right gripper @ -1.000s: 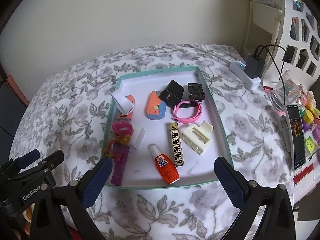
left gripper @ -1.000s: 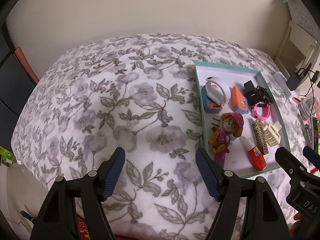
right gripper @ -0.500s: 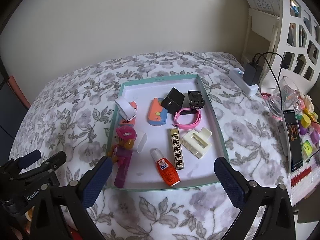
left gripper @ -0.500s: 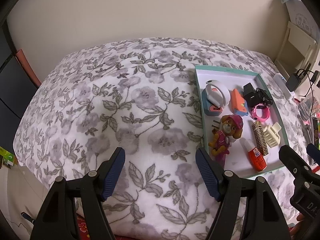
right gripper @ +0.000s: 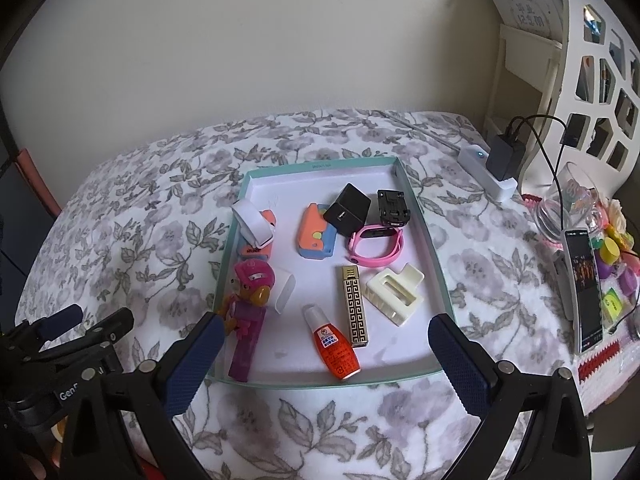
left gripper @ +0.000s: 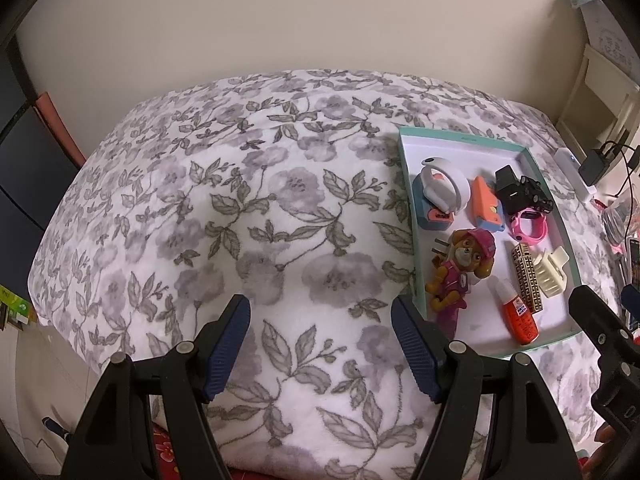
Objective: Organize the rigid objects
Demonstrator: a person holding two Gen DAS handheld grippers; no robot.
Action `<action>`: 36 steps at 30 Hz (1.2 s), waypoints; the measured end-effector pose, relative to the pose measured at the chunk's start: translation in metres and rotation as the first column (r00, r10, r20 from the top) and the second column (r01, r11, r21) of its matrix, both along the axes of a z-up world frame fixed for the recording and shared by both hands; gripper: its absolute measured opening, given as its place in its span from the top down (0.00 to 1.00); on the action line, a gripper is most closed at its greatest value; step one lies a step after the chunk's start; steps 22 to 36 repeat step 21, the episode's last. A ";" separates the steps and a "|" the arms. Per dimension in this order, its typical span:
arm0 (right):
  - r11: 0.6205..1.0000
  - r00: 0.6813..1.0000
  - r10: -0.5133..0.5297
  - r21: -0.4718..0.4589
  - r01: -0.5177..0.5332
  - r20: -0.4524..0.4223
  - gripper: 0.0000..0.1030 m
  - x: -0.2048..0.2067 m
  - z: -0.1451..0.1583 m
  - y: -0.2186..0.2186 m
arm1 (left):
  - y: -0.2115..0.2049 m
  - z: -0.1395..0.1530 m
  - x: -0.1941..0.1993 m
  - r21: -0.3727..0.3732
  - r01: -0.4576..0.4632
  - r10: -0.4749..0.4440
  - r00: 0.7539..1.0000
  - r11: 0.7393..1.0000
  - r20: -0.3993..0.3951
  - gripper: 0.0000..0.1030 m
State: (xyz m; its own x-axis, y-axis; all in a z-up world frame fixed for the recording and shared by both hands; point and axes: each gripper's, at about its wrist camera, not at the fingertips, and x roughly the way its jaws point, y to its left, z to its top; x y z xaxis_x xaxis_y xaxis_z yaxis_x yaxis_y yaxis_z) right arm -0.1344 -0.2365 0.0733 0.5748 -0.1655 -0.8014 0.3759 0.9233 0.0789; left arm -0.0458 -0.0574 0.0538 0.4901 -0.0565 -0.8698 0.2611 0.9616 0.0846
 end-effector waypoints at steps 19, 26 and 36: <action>1.000 1.000 0.027 -0.011 -0.027 0.000 0.00 0.003 0.001 0.002 | -0.001 -0.001 0.001 0.004 0.007 -0.007 1.000 1.000 0.002 0.28; 1.000 1.000 0.027 -0.012 -0.027 0.000 0.00 0.003 0.001 0.002 | 0.000 -0.001 0.001 0.000 0.016 -0.016 1.000 1.000 0.001 0.28; 1.000 1.000 0.027 -0.012 -0.027 0.000 0.00 0.003 0.001 0.002 | 0.000 -0.001 0.001 0.000 0.016 -0.016 1.000 1.000 0.001 0.28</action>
